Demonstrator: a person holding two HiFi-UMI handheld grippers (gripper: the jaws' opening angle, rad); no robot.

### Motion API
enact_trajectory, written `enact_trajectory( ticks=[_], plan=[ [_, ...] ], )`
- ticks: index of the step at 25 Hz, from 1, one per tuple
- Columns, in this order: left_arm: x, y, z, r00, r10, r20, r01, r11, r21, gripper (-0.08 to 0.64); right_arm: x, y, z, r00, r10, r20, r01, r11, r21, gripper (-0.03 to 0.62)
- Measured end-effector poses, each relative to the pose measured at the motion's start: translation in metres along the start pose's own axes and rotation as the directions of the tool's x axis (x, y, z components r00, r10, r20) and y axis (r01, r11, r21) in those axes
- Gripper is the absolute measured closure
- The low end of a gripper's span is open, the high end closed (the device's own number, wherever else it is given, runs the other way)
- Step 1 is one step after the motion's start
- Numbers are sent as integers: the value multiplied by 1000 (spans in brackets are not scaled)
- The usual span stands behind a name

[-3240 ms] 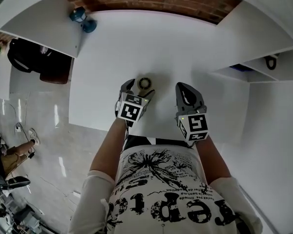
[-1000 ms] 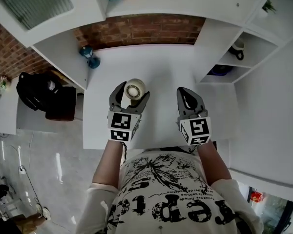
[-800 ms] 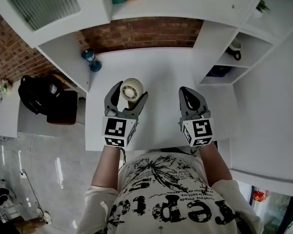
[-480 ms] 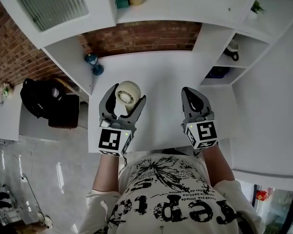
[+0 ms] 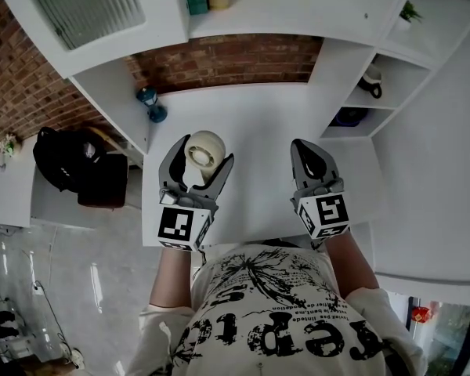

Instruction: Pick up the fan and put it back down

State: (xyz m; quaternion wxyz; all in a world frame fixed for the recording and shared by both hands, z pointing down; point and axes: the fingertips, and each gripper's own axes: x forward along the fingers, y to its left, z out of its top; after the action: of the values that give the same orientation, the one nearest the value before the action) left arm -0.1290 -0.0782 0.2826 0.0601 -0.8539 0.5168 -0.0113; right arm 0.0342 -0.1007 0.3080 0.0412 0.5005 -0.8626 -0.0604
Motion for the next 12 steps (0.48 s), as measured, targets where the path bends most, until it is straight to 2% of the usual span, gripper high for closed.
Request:
enact_trajectory(
  ticks=[7, 12],
  plan=[
    [12, -5, -15, 999, 1, -40, -1, 1000, -3, 179, 7, -8, -16, 1000, 5, -28, -4, 1000, 28, 577],
    [25, -8, -37, 994, 5, -107, -7, 1000, -23, 179, 15, -11, -29, 999, 25, -48, -23, 999, 47, 577]
  ],
)
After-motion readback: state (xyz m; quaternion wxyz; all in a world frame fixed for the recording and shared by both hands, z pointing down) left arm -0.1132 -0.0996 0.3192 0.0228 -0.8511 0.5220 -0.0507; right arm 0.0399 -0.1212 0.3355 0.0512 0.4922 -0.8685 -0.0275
